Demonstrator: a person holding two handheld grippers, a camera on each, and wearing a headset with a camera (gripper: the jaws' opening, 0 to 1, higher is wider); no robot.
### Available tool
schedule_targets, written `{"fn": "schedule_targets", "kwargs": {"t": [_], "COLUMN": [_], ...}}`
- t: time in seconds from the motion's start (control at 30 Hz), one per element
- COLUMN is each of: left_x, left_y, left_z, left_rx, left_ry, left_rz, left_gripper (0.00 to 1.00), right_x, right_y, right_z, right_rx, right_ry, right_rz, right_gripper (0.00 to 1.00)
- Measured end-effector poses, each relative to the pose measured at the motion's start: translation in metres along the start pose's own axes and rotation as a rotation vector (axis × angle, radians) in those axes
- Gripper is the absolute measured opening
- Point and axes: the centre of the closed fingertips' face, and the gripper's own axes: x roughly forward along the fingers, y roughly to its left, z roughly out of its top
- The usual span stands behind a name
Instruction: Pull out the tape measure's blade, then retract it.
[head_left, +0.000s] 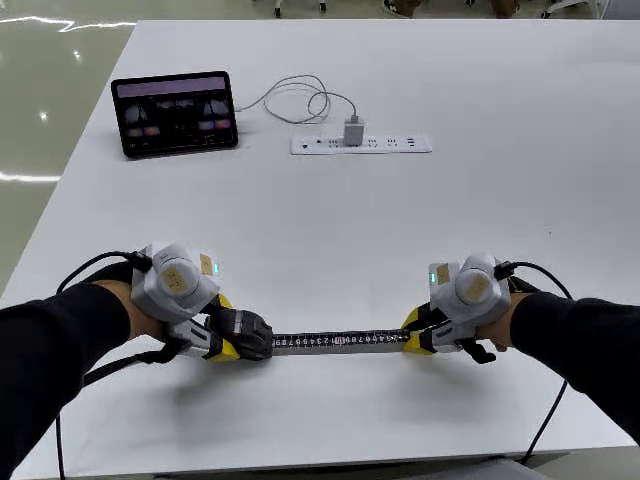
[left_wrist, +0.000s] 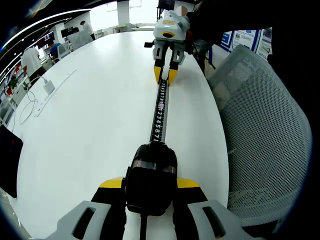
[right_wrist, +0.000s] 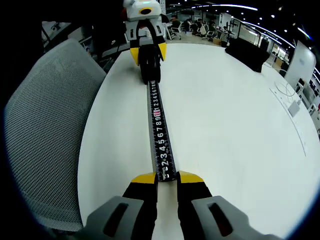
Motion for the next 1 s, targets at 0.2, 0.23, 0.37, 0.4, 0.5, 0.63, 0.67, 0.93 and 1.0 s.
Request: {"fn": "schedule_targets", "kwargs": {"t": [0.2, 0.23, 0.37, 0.4, 0.5, 0.63, 0.67, 0.93, 1.0], "left_x": [0.0, 0.0, 0.0, 0.001, 0.001, 0.001, 0.001, 0.0, 0.0], "left_y": [0.001, 0.001, 0.001, 0.001, 0.001, 0.002, 0.001, 0.0, 0.0], "left_z": [-0.001, -0.001, -0.001, -0.001, -0.002, -0.002, -0.001, -0.001, -0.001], "left_rx": [0.0, 0.001, 0.002, 0.002, 0.002, 0.002, 0.003, 0.001, 0.001], "left_ry": [0.002, 0.002, 0.005, 0.006, 0.006, 0.007, 0.008, 0.009, 0.009], "left_rz": [-0.002, -0.003, -0.004, -0.004, -0.003, -0.002, -0.003, -0.002, -0.002], "left_gripper": [0.32, 0.32, 0.32, 0.32, 0.32, 0.32, 0.32, 0.32, 0.32], "right_x": [-0.004, -0.004, -0.007, -0.007, -0.009, -0.011, -0.011, -0.014, -0.014], "right_y": [-0.001, -0.001, -0.002, -0.002, -0.002, -0.002, -0.002, -0.003, -0.003], "right_z": [-0.006, -0.007, -0.009, -0.01, -0.012, -0.014, -0.015, -0.019, -0.02], "right_rx": [0.008, 0.009, 0.014, 0.017, 0.021, 0.022, 0.021, 0.024, 0.026], "right_ry": [0.003, 0.004, 0.006, 0.005, 0.001, 0.004, 0.006, 0.012, 0.013], "right_rz": [-0.003, -0.003, -0.006, -0.006, -0.008, -0.01, -0.01, -0.013, -0.013], "right_gripper": [0.09, 0.09, 0.09, 0.09, 0.09, 0.09, 0.09, 0.09, 0.09]}}
